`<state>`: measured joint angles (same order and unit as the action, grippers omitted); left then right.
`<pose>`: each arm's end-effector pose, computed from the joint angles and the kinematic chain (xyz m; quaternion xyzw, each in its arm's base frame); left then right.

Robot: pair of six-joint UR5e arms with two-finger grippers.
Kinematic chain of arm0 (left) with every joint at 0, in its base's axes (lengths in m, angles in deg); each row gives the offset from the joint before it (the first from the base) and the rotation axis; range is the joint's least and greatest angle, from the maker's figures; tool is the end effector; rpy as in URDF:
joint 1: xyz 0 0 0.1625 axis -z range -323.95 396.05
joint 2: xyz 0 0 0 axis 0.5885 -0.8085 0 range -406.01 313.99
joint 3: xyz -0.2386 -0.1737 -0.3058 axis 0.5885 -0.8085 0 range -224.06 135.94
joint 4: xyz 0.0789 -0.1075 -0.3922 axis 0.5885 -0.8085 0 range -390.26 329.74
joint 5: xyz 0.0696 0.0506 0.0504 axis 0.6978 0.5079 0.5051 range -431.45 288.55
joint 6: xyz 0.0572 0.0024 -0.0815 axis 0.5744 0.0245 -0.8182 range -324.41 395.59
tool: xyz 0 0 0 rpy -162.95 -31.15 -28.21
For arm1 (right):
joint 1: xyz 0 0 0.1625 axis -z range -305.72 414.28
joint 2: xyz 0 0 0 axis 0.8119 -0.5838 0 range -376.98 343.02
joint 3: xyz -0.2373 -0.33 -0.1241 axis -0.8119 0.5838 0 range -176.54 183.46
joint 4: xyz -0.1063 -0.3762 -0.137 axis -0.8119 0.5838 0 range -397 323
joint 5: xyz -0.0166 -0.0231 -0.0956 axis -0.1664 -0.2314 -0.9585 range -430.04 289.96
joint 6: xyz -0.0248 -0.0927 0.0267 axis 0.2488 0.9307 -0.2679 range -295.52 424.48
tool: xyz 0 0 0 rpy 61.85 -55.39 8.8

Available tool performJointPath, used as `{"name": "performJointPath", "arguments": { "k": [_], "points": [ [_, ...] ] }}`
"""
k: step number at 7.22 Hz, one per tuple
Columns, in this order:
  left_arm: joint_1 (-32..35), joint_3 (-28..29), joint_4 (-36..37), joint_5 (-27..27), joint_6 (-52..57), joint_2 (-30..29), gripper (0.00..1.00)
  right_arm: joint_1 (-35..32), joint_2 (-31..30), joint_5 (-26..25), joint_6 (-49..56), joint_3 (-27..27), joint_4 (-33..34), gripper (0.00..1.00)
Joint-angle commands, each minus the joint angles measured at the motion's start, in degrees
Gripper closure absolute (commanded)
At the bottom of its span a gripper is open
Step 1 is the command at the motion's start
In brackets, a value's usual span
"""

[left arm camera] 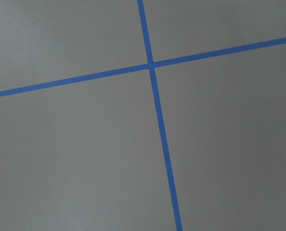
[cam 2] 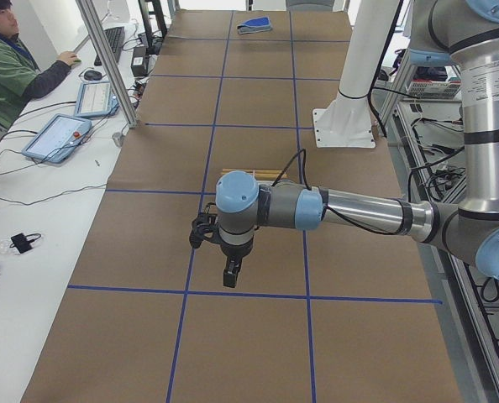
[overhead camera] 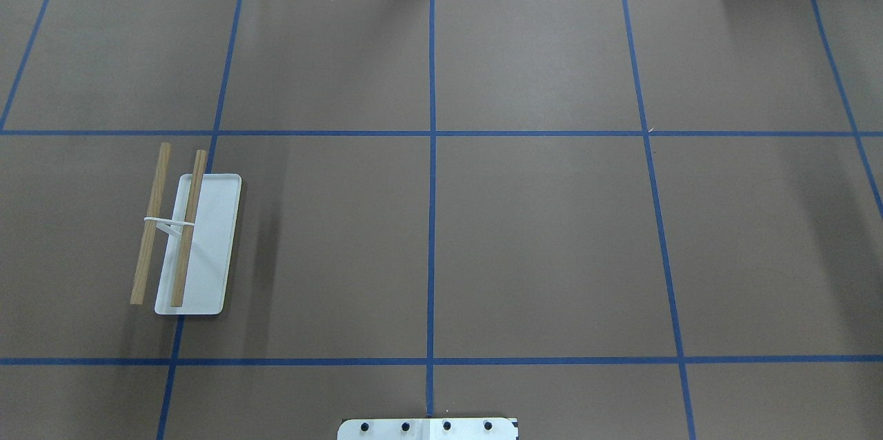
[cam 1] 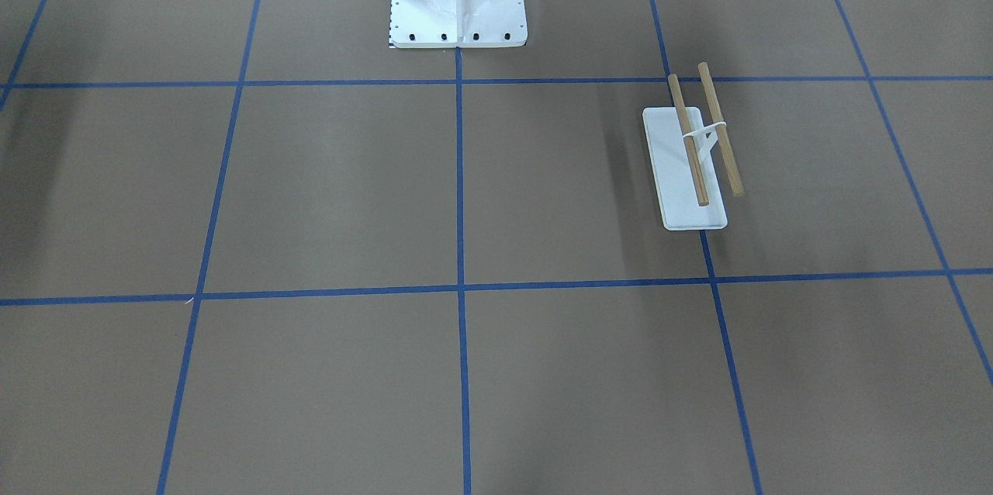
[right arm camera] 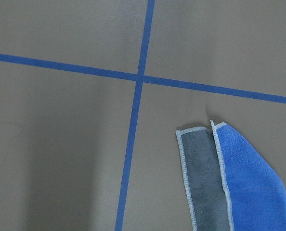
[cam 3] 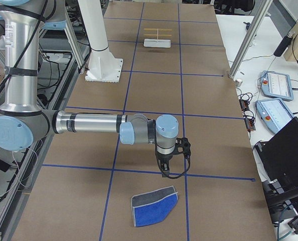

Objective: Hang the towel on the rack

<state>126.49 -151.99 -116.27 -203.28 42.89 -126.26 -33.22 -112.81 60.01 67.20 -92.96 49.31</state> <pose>-0.0702 -0.4205 0.5923 0.0581 0.3537 0.0688 0.9310 0.0494 -0.4567 0.6498 0.0357 -0.3421 -0.0556 0.9373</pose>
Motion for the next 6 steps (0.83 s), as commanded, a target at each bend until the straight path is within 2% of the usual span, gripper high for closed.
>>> {"name": "performJointPath", "arguments": {
  "k": [1,3,5,6],
  "points": [
    [0.0,-0.09,-0.3,0.09,0.09,0.0,0.01,0.05,0.02,0.03,0.0,0.0,-0.09,0.0],
    [0.0,-0.44,-0.91,0.0,0.09,-0.09,0.01,-0.04,0.11,-0.06,0.0,0.0,-0.09,0.0],
    [0.0,-0.26,-5.55,0.09,0.0,-0.09,0.01,0.05,0.28,-0.41,0.18,-1.22,-0.87,0.0],
    [0.09,-0.26,-8.71,0.09,-0.09,0.09,0.01,0.05,0.2,-0.59,-0.17,-1.23,-3.84,0.0]
  ]
}}
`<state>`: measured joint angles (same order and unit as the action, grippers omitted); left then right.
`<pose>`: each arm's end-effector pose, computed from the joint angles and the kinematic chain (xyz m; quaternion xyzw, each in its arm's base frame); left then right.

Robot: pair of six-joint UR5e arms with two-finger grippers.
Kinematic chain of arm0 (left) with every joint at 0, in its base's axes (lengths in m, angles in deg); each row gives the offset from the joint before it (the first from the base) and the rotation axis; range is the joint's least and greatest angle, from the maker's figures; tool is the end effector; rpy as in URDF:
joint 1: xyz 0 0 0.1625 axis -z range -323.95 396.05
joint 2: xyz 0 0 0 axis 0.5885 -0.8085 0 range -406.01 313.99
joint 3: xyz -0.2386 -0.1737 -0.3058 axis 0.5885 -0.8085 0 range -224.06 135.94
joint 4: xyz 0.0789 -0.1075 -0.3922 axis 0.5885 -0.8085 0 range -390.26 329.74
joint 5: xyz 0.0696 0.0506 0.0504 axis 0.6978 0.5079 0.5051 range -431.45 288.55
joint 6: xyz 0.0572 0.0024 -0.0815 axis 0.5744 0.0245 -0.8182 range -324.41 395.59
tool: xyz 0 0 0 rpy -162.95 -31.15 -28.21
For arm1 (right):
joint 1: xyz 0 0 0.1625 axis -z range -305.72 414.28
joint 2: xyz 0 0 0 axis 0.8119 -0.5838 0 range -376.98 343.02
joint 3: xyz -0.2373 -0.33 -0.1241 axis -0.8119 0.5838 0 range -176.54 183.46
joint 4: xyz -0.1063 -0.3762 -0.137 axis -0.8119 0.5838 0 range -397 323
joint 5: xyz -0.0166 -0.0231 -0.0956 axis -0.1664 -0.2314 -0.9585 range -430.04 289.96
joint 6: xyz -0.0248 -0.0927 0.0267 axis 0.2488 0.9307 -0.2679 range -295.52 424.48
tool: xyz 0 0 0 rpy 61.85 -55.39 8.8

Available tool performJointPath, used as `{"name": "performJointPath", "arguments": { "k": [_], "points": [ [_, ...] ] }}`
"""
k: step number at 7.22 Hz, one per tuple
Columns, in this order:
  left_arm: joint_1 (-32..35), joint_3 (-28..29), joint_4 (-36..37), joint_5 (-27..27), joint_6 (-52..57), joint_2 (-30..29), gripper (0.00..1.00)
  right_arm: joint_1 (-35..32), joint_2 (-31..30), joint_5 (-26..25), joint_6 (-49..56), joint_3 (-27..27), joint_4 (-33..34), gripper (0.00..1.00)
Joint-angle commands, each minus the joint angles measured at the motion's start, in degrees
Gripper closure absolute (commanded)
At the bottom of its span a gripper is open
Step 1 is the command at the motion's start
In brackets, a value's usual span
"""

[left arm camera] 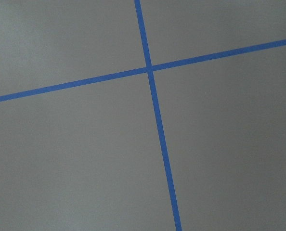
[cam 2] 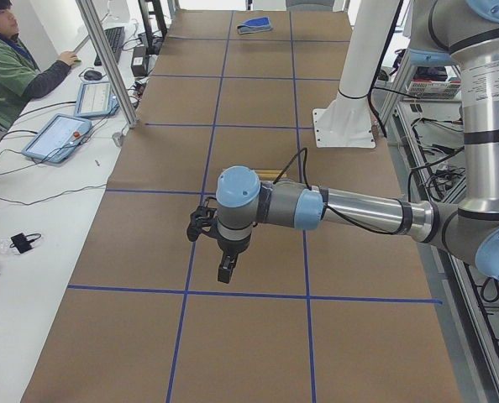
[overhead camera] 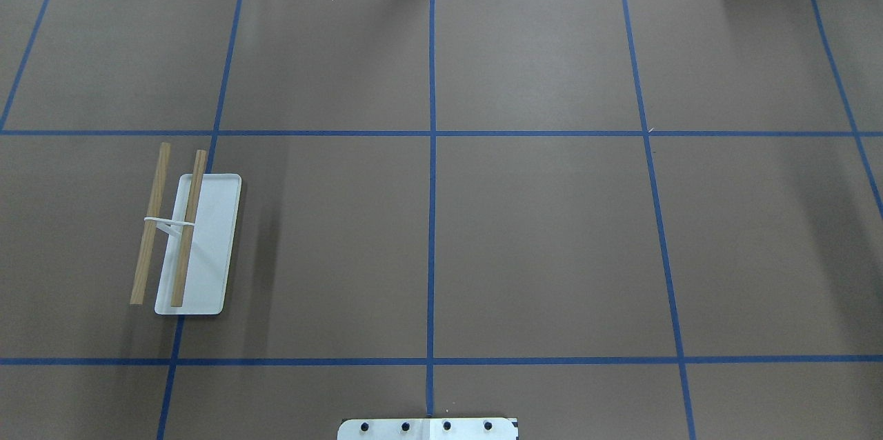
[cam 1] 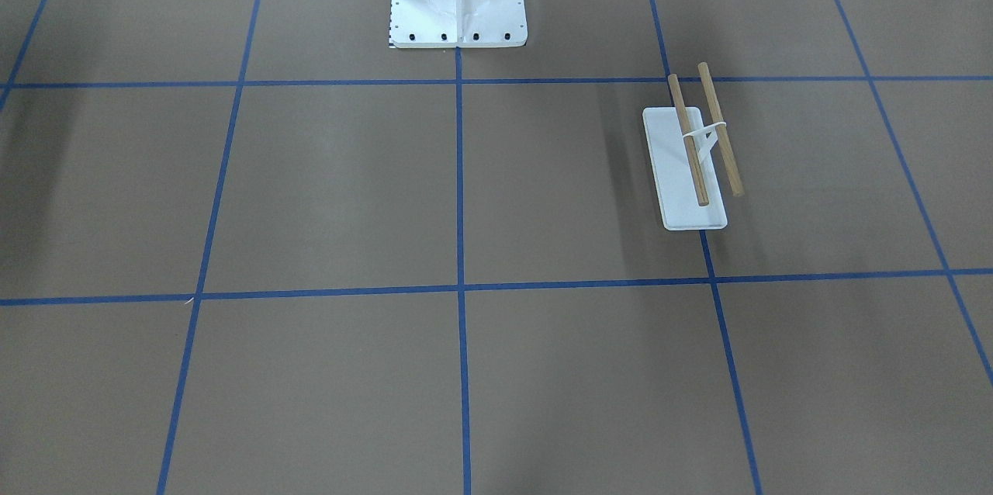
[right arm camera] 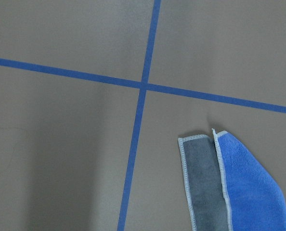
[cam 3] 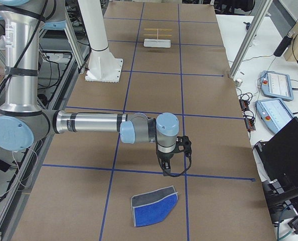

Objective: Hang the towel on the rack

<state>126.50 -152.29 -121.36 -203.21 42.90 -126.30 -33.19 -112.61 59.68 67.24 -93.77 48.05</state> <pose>-0.0704 -0.4263 0.5799 0.1022 0.3491 0.0854 0.9276 0.0494 -0.4608 0.6392 0.0544 -0.3390 -0.0627 0.9371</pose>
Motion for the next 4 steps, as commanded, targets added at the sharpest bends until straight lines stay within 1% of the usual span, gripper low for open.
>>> {"name": "performJointPath", "arguments": {
  "k": [1,2,3,4],
  "points": [
    [0.07,0.64,-7.04,0.1,-0.45,-0.04,0.01,0.02,0.08,-0.26,-0.13,0.02,-5.57,0.0],
    [0.07,1.17,-12.3,0.19,-0.45,-0.04,0.01,0.02,-0.26,-0.35,-0.21,0.46,-10.39,0.0],
    [0.07,3.0,-19.4,0.45,-0.45,-0.48,0.01,0.02,-0.27,-0.44,-0.13,0.98,-14.53,0.0],
    [0.07,6.59,-22.77,-0.07,-1.84,-3.53,0.01,-0.07,-0.35,-1.05,-0.48,1.07,-18.66,0.0]
  ]
}}
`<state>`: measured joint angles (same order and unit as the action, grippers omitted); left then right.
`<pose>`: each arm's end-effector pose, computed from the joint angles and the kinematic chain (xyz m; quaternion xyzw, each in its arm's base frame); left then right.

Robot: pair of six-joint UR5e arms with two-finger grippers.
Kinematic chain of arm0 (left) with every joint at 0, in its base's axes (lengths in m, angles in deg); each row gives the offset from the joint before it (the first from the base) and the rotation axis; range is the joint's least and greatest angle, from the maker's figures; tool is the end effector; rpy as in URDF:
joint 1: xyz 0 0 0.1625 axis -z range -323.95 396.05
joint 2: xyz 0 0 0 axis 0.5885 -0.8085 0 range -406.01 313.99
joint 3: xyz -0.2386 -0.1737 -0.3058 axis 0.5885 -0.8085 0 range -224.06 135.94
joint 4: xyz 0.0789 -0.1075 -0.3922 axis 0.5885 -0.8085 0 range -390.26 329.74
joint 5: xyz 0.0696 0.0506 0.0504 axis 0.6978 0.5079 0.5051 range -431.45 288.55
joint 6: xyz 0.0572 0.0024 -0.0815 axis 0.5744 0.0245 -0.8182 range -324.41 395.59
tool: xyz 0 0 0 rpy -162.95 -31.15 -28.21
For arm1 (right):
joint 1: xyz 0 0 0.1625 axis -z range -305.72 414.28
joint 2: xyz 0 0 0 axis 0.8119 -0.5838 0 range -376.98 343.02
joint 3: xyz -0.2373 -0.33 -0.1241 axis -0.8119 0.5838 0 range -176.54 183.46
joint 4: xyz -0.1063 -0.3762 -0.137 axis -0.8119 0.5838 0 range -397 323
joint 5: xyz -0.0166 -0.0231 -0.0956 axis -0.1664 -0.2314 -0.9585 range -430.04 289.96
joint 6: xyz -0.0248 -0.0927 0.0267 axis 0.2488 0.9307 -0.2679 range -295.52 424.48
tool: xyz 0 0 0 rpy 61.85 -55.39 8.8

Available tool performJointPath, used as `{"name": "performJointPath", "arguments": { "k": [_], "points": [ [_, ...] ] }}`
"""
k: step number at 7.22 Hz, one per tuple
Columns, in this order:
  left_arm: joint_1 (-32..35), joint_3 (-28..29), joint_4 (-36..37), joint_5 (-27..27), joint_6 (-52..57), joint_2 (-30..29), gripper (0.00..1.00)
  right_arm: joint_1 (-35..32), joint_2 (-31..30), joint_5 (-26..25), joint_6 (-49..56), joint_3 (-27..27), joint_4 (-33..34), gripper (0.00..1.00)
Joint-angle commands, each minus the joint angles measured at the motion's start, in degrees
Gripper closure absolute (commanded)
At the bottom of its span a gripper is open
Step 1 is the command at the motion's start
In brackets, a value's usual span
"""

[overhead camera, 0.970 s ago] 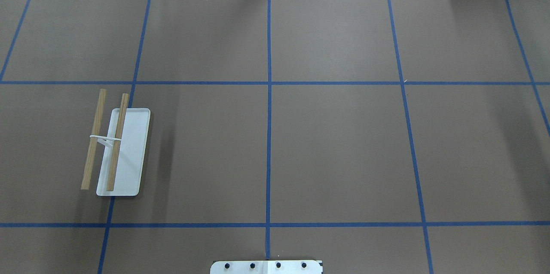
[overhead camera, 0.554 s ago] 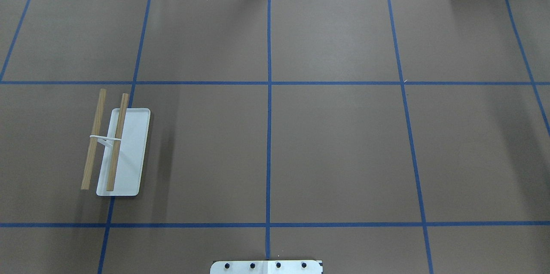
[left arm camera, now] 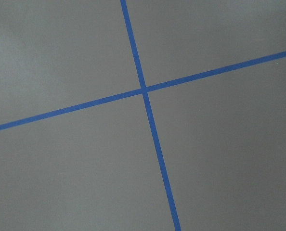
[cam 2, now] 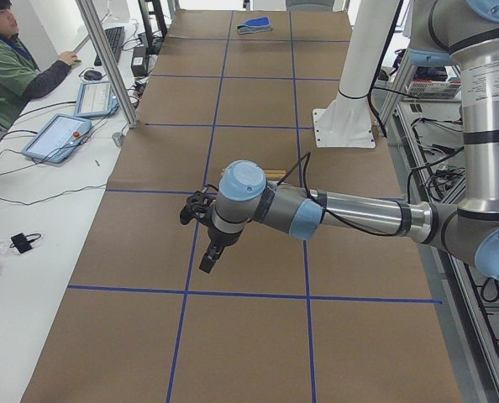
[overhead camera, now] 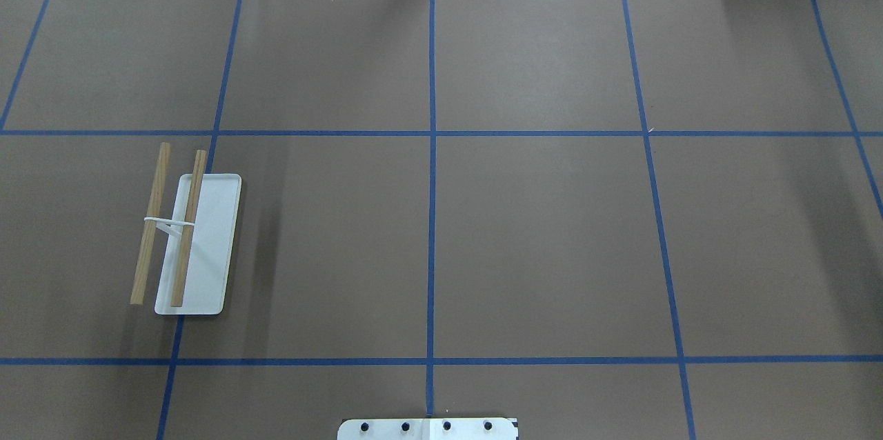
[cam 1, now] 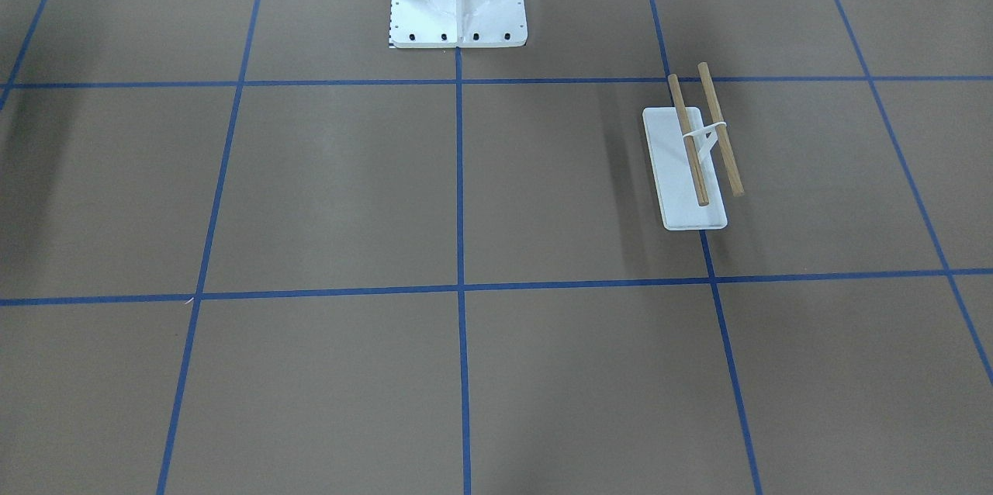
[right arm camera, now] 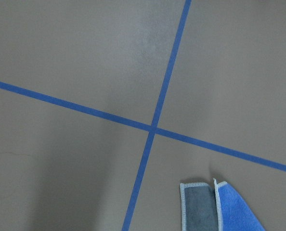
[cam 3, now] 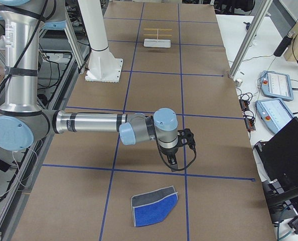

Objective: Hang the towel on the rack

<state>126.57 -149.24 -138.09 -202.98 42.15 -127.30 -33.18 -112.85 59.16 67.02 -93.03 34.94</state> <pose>-0.0714 -0.4462 0.5654 0.2178 0.3338 0.1226 0.9089 0.0496 -0.4706 0.6222 0.1529 -0.3310 -0.0956 0.9263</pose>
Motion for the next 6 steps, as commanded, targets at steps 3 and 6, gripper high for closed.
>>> {"name": "performJointPath", "arguments": {
  "k": [3,6],
  "points": [
    [0.09,4.8,-16.51,-0.21,-2.43,-0.1,0.01,0.01,0.67,-0.18,0.44,5.84,-6.64,0.0],
    [0.09,4.9,-16.8,-0.21,-2.7,-0.01,0.01,-0.6,1.64,4.3,0.54,17.08,-14.97,0.0]
  ]
}}
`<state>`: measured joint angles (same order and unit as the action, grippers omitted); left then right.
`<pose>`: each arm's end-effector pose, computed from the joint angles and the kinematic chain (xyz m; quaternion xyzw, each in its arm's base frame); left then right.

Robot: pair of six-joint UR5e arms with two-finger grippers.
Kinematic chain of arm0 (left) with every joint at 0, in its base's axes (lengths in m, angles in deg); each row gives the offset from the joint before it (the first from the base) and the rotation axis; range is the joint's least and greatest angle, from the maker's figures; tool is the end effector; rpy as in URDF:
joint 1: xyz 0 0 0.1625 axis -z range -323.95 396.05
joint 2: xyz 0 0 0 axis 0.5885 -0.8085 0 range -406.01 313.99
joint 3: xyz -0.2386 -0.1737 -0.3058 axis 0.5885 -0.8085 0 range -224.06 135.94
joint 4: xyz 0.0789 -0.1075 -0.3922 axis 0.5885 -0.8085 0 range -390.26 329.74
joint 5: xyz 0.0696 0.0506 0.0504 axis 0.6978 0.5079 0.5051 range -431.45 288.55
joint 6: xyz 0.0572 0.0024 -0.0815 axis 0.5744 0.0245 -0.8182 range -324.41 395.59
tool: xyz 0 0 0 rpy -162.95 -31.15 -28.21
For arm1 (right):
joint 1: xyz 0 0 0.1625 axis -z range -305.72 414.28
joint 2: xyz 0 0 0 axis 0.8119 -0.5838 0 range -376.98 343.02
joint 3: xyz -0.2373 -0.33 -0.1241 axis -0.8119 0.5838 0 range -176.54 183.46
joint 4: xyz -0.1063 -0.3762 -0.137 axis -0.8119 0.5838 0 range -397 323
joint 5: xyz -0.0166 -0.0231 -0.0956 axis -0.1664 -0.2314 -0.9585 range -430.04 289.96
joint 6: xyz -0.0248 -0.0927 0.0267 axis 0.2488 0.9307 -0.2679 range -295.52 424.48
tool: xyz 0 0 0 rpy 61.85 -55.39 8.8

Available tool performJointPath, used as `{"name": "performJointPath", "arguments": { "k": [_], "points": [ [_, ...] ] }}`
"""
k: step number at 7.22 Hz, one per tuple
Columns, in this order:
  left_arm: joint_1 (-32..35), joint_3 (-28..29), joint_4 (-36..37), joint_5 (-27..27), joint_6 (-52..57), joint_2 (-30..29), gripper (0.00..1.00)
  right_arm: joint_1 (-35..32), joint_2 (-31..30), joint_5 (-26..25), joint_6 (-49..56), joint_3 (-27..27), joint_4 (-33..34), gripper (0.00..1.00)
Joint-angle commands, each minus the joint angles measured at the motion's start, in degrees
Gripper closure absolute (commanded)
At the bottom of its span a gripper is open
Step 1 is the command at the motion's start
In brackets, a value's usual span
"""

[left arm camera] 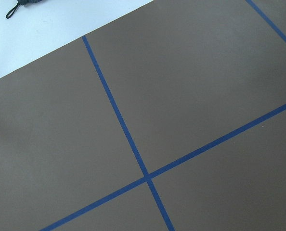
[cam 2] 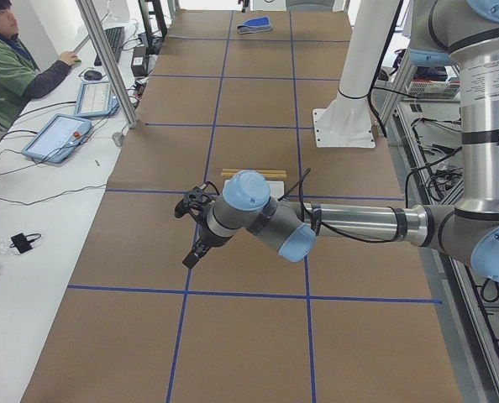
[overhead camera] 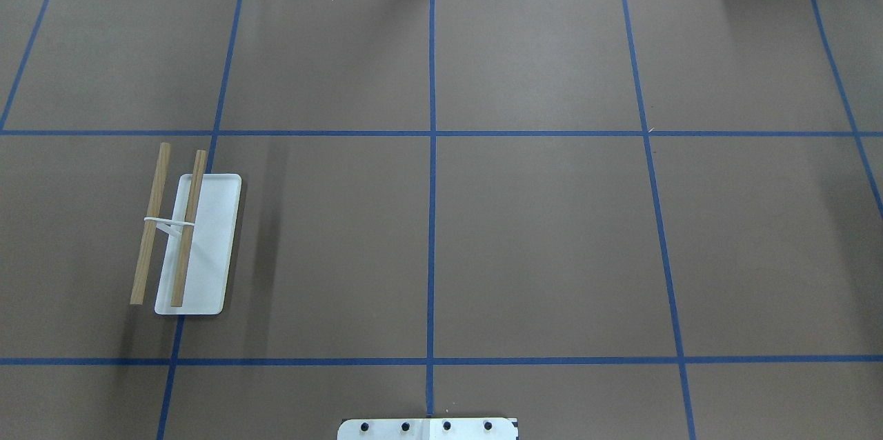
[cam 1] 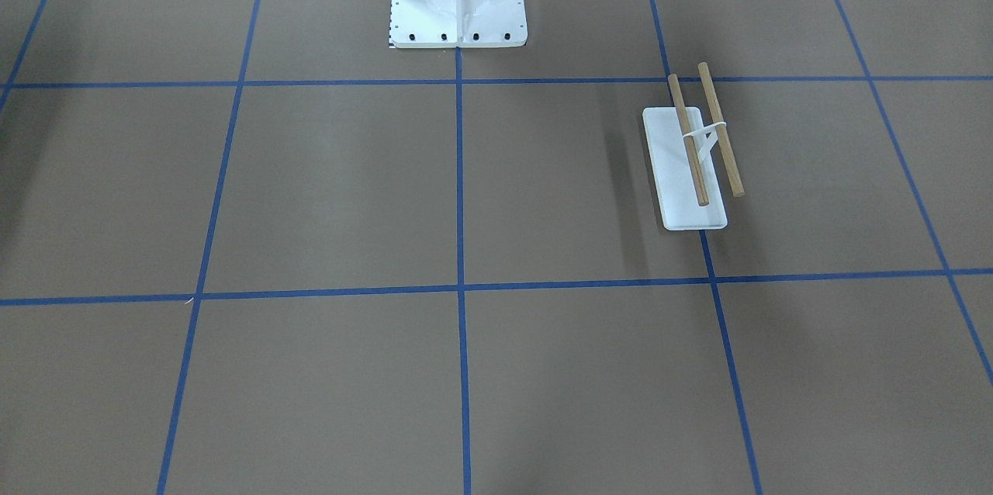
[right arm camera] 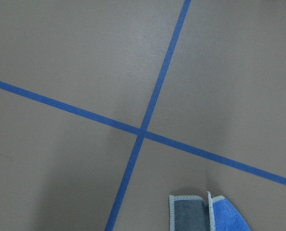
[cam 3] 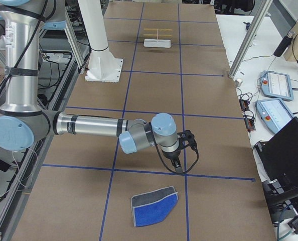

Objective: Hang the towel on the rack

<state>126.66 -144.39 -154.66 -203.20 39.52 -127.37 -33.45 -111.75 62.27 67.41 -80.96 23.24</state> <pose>-0.0719 -0.4517 0.5725 0.3026 0.3271 0.1360 0.8848 0.0476 -0.4713 0.6928 0.1592 -0.3548 -0.1025 0.9156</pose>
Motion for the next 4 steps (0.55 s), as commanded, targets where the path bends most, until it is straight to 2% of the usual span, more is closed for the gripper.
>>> {"name": "performJointPath", "arguments": {
  "k": [1,2,4],
  "points": [
    [0.0,-0.04,-0.32,0.0,-0.06,0.58,0.01,-1.64,1.24,1.64,1.53,9.4,-6.16,0.0],
    [0.0,-0.04,-0.32,0.0,-0.06,0.59,0.01,-3.83,2.03,3.81,3.46,12.75,-6.63,0.0],
    [0.0,-0.04,-0.32,-0.08,-0.06,0.67,0.01,-9.1,7.72,10.31,12.66,26.5,-6.63,0.0]
  ]
}}
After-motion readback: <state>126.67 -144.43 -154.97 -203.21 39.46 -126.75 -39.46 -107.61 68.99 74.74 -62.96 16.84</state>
